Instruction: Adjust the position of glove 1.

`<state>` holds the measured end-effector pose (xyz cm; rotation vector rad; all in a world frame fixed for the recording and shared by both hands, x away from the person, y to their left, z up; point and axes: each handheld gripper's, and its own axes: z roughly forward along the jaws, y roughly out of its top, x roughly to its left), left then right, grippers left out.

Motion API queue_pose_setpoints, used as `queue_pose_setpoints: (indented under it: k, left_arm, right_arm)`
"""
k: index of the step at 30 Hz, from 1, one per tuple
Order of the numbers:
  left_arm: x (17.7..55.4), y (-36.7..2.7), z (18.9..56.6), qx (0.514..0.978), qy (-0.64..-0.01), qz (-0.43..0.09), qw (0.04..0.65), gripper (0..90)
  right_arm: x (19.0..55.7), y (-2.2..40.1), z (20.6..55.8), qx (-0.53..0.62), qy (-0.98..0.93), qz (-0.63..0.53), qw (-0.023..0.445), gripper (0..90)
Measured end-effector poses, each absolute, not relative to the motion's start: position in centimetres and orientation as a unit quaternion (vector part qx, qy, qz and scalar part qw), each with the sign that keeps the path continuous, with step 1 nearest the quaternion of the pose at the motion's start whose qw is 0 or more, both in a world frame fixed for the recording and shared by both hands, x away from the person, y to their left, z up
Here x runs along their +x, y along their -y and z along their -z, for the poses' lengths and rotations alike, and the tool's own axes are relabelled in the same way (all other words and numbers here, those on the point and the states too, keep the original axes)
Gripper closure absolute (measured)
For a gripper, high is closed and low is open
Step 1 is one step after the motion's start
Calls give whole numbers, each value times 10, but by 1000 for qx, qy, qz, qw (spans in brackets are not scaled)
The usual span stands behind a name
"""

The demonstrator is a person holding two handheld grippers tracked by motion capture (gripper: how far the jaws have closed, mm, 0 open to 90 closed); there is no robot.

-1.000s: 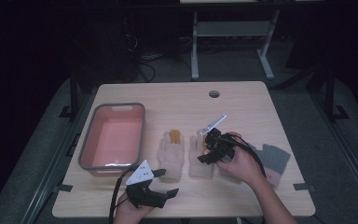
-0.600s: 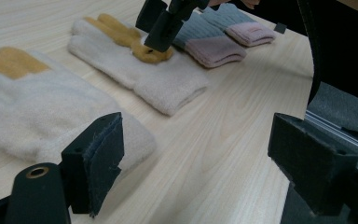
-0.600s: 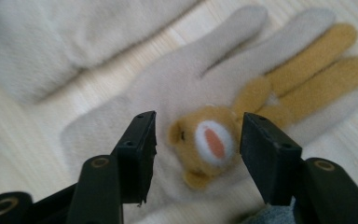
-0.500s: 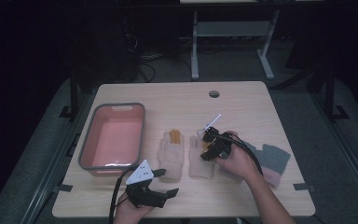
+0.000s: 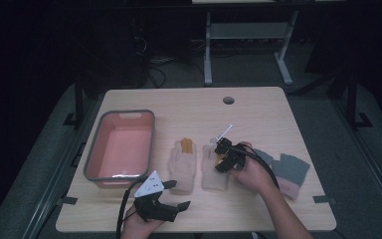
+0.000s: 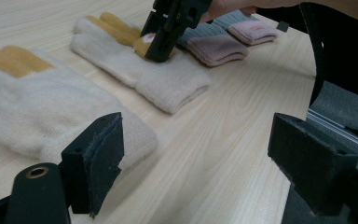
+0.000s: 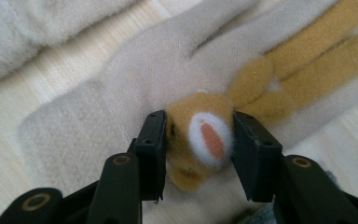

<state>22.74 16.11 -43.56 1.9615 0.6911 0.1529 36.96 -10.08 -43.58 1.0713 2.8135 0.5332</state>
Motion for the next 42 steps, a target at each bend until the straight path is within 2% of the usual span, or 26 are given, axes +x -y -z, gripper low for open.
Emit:
queue_pose_setpoints:
  k: [7,24,33,42]
  left_arm:
    - [228,-162,435,811,-289,-62,505,184]
    - [229,-167,434,800,-317,-89,501,183]
    - [228,-168,432,795,-324,-96,504,178]
    - [227,-170,430,789,-327,-99,510,178]
  right_arm:
    - [371,107,432,356,-915,-187,19,613]
    - [357,101,387,320,-920,-219,54,620]
    - [353,74,359,284,-925,-244,61,620]
    - [359,41,363,258,-935,-239,49,619]
